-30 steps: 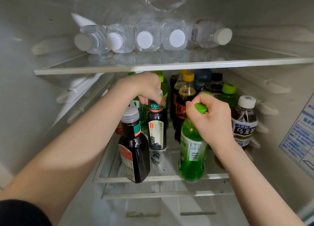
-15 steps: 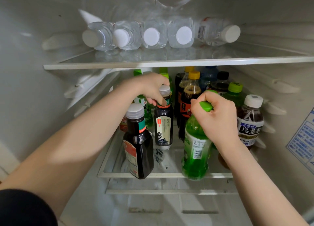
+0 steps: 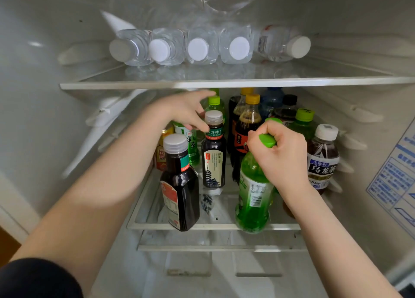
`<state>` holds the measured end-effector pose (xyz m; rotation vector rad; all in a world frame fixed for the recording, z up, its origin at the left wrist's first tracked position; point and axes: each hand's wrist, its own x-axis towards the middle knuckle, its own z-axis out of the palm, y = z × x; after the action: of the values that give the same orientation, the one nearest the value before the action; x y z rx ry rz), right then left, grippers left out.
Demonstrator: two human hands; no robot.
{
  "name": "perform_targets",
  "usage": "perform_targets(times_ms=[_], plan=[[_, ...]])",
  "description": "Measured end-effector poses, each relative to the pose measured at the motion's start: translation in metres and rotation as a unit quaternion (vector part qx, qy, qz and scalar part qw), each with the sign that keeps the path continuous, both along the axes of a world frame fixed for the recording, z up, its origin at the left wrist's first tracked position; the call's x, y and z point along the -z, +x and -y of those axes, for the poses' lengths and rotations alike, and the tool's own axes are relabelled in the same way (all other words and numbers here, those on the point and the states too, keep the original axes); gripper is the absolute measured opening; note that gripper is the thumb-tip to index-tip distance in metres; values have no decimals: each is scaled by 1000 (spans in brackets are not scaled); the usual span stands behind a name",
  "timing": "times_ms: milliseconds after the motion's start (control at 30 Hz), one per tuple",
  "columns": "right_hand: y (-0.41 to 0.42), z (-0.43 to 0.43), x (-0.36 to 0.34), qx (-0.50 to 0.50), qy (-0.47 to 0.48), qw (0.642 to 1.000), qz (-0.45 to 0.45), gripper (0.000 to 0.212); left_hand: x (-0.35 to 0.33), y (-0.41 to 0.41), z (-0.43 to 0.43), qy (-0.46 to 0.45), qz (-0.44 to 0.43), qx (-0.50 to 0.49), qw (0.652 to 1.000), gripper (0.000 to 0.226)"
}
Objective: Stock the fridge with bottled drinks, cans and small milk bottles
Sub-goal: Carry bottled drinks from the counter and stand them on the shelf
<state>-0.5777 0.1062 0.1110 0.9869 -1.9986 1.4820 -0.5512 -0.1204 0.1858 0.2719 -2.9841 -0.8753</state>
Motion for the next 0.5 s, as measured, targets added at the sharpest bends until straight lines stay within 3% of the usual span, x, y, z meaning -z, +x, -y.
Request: perform_targets(times_ms=[133,233,333,400,500], plan=[[2,0,0,-1,1,1000,-8,25,14,41,2,57,-212,-38,975,39],[3,0,1,1,-1,1000,-5,23,50,78,-3,134,-308,-49,941,26],[4,0,1,1,0,1000,0,23,82,90,-3,264,-300,-99,911,54],[6,0,1,6,-1,1000,7,23,111,102,0,337,-261,-31,904,63],[7,1,1,13,-3,1000,11,23,143,120,-10,363,-182,12,914,81]])
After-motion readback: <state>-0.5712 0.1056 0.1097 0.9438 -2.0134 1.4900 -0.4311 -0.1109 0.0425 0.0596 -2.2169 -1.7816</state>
